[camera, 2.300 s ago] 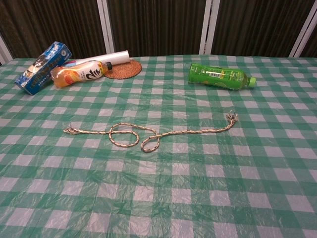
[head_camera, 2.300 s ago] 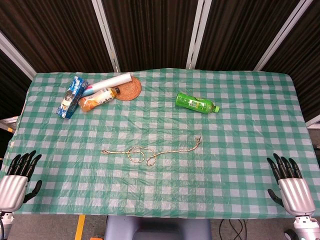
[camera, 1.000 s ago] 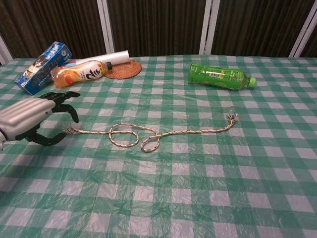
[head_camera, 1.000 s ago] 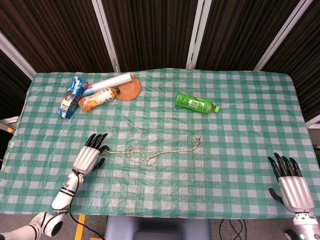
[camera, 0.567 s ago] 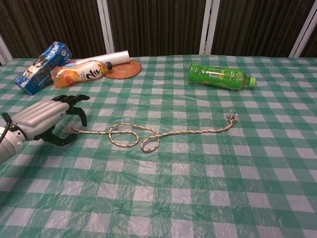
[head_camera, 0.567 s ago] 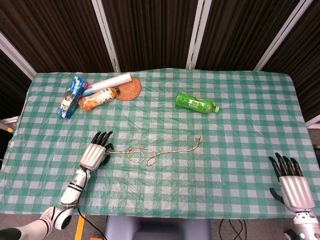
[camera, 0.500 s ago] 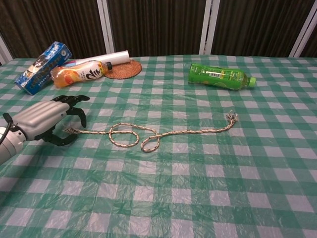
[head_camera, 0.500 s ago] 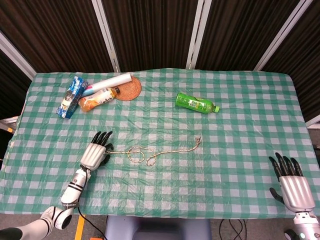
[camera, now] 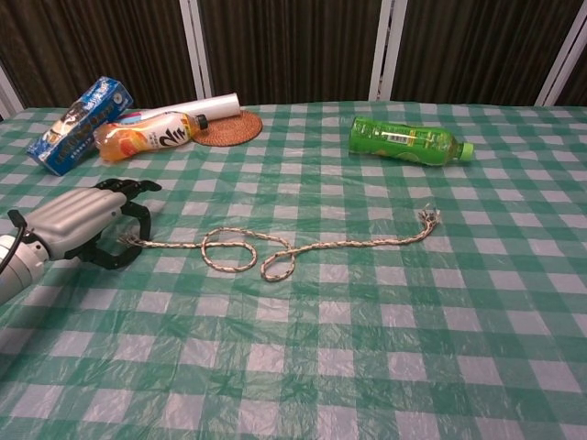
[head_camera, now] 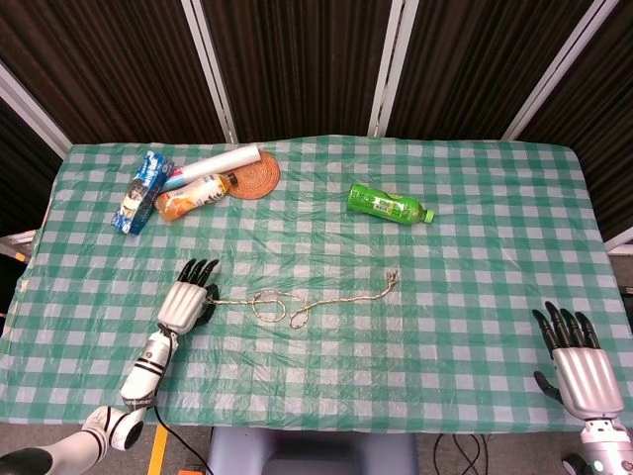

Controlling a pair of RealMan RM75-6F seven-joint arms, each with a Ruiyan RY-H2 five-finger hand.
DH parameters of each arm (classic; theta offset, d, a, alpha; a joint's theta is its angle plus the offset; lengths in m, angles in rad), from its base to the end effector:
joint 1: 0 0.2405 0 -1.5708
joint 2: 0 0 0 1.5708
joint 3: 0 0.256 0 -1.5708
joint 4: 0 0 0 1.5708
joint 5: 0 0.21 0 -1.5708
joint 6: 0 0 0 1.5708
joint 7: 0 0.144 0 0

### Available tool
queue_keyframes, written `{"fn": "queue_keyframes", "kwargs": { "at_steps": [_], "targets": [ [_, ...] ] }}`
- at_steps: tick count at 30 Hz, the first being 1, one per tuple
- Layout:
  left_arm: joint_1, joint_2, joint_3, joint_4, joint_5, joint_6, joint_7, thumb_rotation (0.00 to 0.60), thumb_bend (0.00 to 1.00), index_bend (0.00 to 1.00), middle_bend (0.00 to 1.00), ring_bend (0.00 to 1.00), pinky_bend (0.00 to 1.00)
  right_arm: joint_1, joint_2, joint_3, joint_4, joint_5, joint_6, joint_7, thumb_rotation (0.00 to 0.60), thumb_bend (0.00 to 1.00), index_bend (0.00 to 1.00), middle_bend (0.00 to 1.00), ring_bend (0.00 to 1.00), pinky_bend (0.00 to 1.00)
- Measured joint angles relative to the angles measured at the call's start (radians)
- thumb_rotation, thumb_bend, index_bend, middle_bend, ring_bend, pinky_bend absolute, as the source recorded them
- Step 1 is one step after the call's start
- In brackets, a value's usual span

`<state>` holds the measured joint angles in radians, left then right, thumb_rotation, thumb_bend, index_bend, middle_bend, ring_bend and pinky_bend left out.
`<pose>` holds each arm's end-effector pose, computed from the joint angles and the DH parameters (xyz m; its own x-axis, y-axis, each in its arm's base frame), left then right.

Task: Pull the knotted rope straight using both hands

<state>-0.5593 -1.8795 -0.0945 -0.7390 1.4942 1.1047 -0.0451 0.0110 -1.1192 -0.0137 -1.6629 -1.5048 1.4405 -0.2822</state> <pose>-0.2570 0.3313 -0.0581 0.5112 0.1282 0.8498 0.8306 -0.3276 -0.4502 -0.3189 -0.1428 0.1397 0.5882 -0.1497 0.7947 -0.8023 0.0159 0.5968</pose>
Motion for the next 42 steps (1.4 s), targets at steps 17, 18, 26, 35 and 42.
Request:
{"fn": "queue_keyframes", "kwargs": {
  "at_steps": [17, 18, 26, 35, 42],
  "targets": [
    [0.009, 0.036, 0.020, -0.037, 0.012, 0.062, 0.003, 0.600, 0.43, 0.61, 0.07, 0.00, 0.02, 0.039, -0.027, 0.012, 0.034, -0.015, -0.032, 0.002, 0.600, 0.33, 0.03, 0.00, 0.00, 0.00],
    [0.012, 0.042, 0.022, -0.043, 0.013, 0.065, 0.007, 0.600, 0.43, 0.61, 0.07, 0.00, 0.02, 0.050, -0.030, 0.017, 0.038, -0.016, -0.042, 0.001, 0.600, 0.33, 0.07, 0.00, 0.00, 0.00],
    [0.031, 0.082, 0.037, -0.103, 0.020, 0.094, 0.042, 0.600, 0.43, 0.61, 0.07, 0.00, 0.02, 0.205, -0.071, 0.092, 0.066, -0.009, -0.193, -0.066, 0.600, 0.33, 0.36, 0.00, 0.00, 0.00],
    [0.047, 0.105, 0.042, -0.142, 0.016, 0.106, 0.073, 0.600, 0.43, 0.61, 0.07, 0.00, 0.02, 0.369, -0.169, 0.165, 0.098, 0.076, -0.382, -0.196, 0.600, 0.39, 0.47, 0.00, 0.00, 0.00],
    [0.054, 0.127, 0.042, -0.182, 0.008, 0.109, 0.102, 0.600, 0.43, 0.61, 0.07, 0.00, 0.02, 0.514, -0.336, 0.207, 0.214, 0.190, -0.476, -0.357, 0.600, 0.42, 0.53, 0.00, 0.00, 0.00]
  ]
}}
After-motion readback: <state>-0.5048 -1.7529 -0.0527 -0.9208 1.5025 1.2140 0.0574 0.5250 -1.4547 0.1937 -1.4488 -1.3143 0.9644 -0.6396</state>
